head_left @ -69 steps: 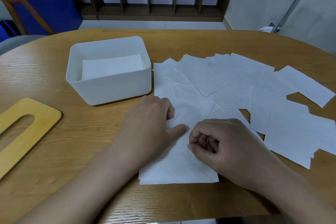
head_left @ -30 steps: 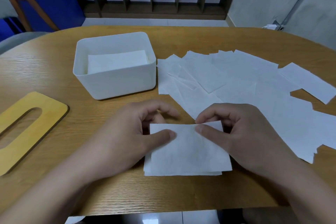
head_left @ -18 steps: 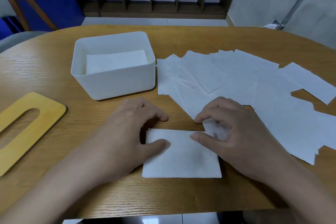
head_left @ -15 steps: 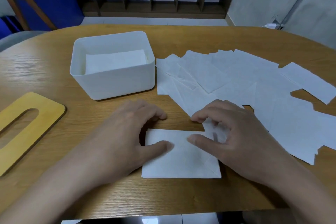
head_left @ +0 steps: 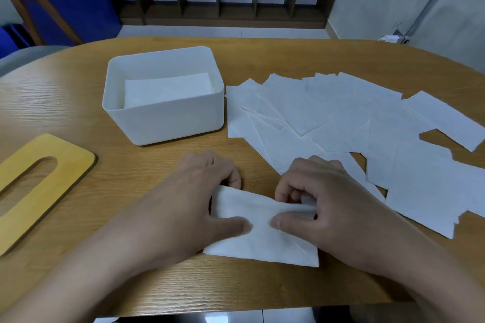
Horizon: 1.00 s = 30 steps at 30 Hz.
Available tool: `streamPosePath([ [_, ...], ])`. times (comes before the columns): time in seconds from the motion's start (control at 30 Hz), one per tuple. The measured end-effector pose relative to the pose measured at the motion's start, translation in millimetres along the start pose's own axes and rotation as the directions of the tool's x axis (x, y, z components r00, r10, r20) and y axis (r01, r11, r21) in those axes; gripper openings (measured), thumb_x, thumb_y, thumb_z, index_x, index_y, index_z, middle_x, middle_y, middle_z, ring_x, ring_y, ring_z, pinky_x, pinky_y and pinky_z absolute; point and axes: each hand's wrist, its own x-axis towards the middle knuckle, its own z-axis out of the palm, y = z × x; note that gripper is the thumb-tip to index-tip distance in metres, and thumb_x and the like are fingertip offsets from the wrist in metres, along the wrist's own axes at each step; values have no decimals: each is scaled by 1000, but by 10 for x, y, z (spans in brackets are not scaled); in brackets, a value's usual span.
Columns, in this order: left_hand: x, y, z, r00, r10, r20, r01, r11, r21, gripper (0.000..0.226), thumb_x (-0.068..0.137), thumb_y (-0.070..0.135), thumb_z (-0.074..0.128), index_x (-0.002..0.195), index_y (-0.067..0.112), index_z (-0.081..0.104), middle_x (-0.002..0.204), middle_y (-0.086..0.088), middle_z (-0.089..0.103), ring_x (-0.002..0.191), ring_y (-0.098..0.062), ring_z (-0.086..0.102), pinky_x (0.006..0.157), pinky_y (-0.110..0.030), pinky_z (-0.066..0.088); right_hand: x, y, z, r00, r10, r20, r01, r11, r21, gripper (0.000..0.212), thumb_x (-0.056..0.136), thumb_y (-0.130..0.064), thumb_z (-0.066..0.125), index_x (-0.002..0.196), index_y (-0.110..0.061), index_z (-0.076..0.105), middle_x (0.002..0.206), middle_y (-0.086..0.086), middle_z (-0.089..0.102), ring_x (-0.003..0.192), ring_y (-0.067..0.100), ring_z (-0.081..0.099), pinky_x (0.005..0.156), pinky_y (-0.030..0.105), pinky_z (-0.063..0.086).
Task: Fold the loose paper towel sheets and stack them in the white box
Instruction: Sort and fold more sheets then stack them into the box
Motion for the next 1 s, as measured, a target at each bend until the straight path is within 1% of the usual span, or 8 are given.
streamPosePath([
  [0.13,58,-67,10,993,22,-120,-49,972,-231,33,85,40,89,100,28,62,95,15,66,83,-5,60,68,-30,48,-3,-33,-1,992,1,-127,24,981,192,16,93,-48,80,92,-38,68,96,-19,67,95,7,61,73,15,43],
  [0.23,146,-76,61,977,0,-215,-131,795,-592,17,93,18,86,100,20,71,82,1,68,73,-11,60,66,-30,48,26,-36,-3,940,94,-328,66,893,444,13,92,-35,85,95,-27,75,88,-7,71,81,12,67,63,15,48],
  [0.3,183,-43,117,950,-34,-310,-206,677,-706,9,97,12,81,98,16,73,81,-3,66,75,-12,58,68,-25,46,68,-39,23,913,159,-376,105,799,593,14,93,-28,84,105,-26,76,95,-5,75,87,11,73,67,17,54],
  [0.43,255,-5,242,896,-73,-438,-304,620,-723,16,97,21,78,107,13,69,94,-22,64,80,-25,57,72,-37,46,164,-49,166,919,182,-350,143,673,725,28,100,-19,76,128,-22,69,118,-1,78,116,18,75,92,39,66],
  [0.53,299,-44,299,879,-88,-469,-323,615,-720,28,95,15,73,120,20,61,104,-17,67,91,-36,63,83,-54,53,193,-55,220,913,169,-372,152,704,694,30,102,-15,74,129,-26,66,120,-4,76,118,18,73,94,40,66],
  [0.63,305,-70,326,884,-78,-462,-317,626,-712,53,93,9,70,140,27,50,117,-6,71,108,-30,67,101,-64,51,194,-51,225,911,154,-382,170,704,689,32,103,-8,72,130,-23,64,121,-5,78,119,19,73,98,39,62],
  [0.83,318,-56,345,878,-69,-473,-324,640,-696,66,94,6,63,150,33,39,114,1,68,103,-25,63,97,-58,47,202,-89,243,921,116,-371,163,752,639,44,104,-23,69,143,-31,51,129,-10,75,124,13,69,95,20,54],
  [1.0,337,-66,363,877,-62,-477,-319,667,-674,68,97,8,61,152,39,37,112,0,65,96,-23,60,92,-54,48,197,-102,261,933,101,-346,144,775,615,49,108,-22,66,149,-37,42,131,-13,72,124,13,68,100,34,55],
])
